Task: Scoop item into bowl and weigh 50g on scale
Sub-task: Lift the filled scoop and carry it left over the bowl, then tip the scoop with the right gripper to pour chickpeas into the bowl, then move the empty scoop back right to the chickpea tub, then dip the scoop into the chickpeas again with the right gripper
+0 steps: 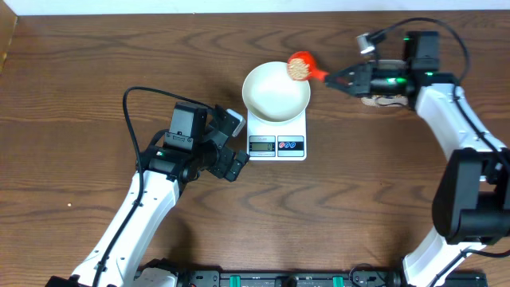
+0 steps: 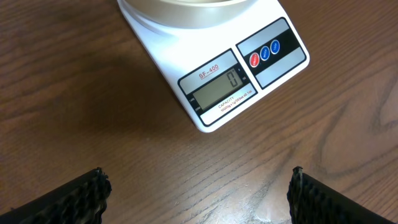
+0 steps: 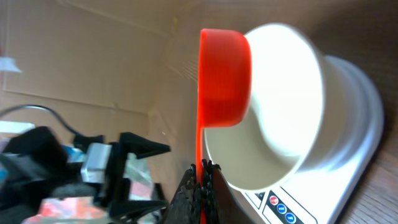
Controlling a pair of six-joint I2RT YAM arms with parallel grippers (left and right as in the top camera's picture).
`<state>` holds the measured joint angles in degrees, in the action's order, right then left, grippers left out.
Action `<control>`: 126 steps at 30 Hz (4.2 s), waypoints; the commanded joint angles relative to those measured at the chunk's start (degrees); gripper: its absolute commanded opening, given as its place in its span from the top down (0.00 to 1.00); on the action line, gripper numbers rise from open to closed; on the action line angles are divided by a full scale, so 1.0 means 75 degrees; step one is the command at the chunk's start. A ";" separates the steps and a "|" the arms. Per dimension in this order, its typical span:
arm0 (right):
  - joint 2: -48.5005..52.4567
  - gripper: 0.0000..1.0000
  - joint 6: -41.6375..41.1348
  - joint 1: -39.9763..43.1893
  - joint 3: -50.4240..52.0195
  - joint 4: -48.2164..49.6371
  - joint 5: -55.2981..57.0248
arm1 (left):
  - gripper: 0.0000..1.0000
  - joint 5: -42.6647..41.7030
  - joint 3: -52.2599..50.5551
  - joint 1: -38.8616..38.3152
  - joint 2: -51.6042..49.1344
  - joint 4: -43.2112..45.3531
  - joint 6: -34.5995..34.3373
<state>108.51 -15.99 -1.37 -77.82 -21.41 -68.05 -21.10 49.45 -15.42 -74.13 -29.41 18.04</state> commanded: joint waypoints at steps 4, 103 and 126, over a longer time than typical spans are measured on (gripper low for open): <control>0.0055 0.99 -0.0050 -0.0968 0.0003 -0.0070 0.1836 | 0.07 -0.0038 -0.0038 0.0026 -0.0006 0.0009 0.0041; -0.0985 0.99 0.3069 0.0871 0.0149 -0.2739 0.8244 | 0.07 -0.0041 -0.0038 0.0026 -0.0006 0.0009 0.0041; -0.0501 0.99 0.2244 0.1792 0.0131 -0.2148 0.4922 | 0.06 -0.0038 -0.0038 0.0026 -0.0006 0.0009 0.0041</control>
<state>106.17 1.85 9.52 -77.08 -37.32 -22.94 -21.10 49.45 -15.42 -74.13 -29.41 18.04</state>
